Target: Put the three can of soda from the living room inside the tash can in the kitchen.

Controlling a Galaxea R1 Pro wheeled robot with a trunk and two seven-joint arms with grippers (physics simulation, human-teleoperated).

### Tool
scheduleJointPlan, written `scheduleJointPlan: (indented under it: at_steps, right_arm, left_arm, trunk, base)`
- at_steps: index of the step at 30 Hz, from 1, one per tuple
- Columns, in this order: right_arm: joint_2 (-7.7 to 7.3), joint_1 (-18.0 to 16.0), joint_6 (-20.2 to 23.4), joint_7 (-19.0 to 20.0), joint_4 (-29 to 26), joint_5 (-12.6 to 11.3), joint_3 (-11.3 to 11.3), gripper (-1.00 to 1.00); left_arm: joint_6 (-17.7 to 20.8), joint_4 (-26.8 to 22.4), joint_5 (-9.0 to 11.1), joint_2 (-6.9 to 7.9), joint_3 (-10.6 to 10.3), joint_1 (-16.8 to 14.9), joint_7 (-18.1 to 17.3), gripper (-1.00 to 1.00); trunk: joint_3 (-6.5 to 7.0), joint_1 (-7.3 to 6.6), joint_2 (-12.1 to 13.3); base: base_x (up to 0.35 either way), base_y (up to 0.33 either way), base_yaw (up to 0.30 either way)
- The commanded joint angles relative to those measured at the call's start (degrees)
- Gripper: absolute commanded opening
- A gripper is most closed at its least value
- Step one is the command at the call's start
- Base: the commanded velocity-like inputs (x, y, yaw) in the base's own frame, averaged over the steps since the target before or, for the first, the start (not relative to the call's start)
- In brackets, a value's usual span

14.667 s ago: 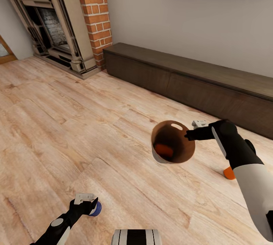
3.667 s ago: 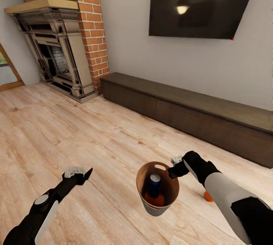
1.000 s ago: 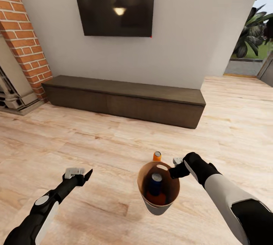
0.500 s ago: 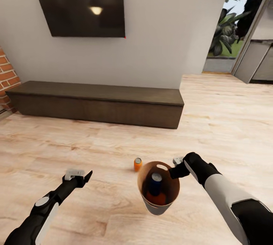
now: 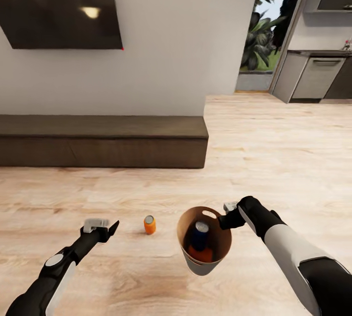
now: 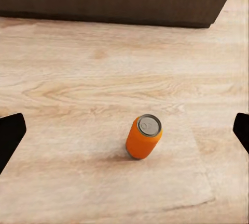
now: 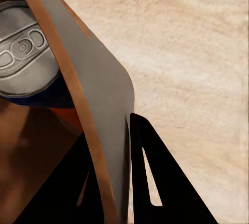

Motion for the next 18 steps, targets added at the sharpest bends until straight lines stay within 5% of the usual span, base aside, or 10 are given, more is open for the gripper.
scheduleJointPlan:
  at_steps: [1,18]
  right_arm:
    - [-0.01,0.0,0.3,0.4,0.0,-1.2,-0.4,-1.0]
    - [0.04,0.0,0.4,0.4,0.0,-1.2,-0.5,-1.0]
  left_arm:
    - [0.0,0.0,0.0,0.0,0.0,0.0,0.0,1.0]
    - [0.1,3.1,0.1,0.08,0.2,-0.1,0.0,1.0]
  trunk:
    - [0.01,0.0,0.0]
    - [0.0,0.0,0.0]
  base:
    - [0.203,-0.234,-0.252]
    - [0.22,-0.198,-0.228]
